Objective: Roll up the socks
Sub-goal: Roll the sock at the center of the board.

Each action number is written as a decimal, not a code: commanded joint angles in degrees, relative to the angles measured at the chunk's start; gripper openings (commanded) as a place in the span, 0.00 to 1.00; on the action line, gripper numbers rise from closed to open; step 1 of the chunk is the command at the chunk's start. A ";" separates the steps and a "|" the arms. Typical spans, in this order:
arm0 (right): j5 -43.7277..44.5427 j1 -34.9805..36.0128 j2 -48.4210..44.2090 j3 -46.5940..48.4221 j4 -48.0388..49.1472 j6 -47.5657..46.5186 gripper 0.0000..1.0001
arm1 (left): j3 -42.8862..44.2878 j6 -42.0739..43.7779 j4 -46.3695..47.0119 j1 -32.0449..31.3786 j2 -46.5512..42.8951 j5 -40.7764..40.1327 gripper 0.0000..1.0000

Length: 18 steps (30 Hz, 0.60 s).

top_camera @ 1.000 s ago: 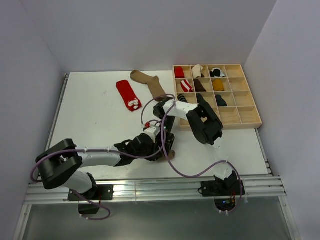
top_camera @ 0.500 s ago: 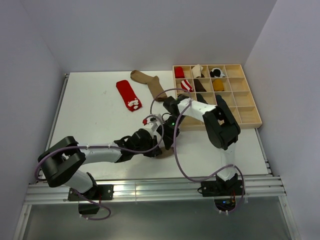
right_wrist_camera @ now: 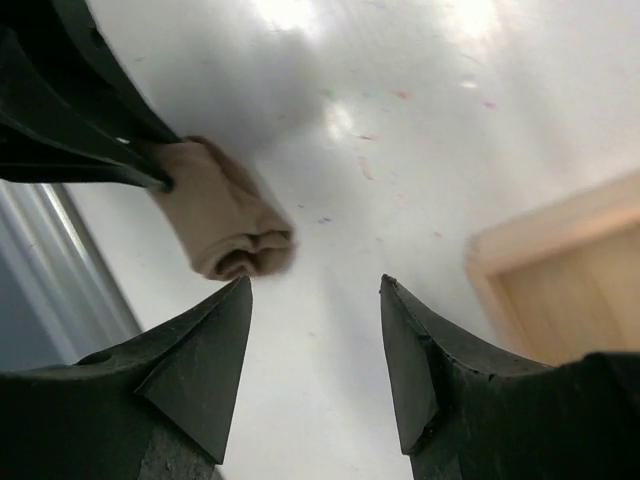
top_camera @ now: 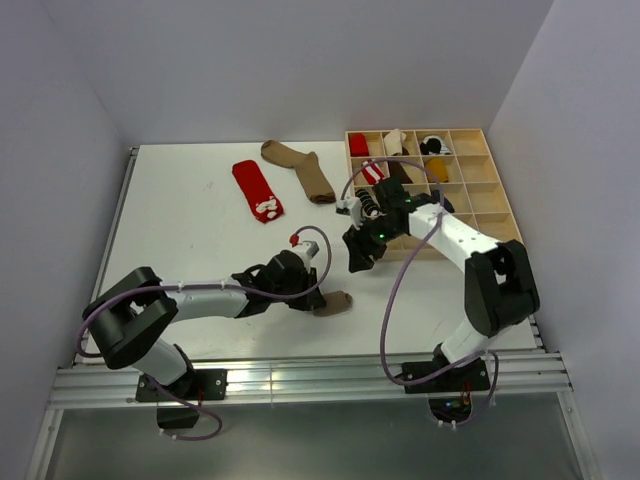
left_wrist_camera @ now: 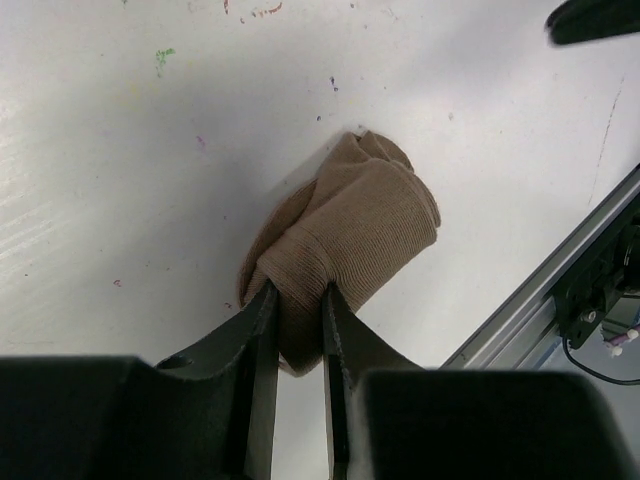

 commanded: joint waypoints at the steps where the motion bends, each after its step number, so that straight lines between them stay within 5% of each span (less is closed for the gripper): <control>1: 0.51 -2.70 -6.59 -5.42 8.58 -1.59 0.61 | 0.22 3.30 -9.25 0.93 3.18 0.83 0.00; 10: 7.01 -1.22 -28.39 -24.06 22.14 -11.08 0.66 | 3.92 5.24 -14.17 2.43 5.37 5.22 0.00; 18: 21.77 16.86 -39.57 -36.19 30.41 -15.04 0.70 | 8.66 5.76 -19.00 4.98 9.59 11.02 0.00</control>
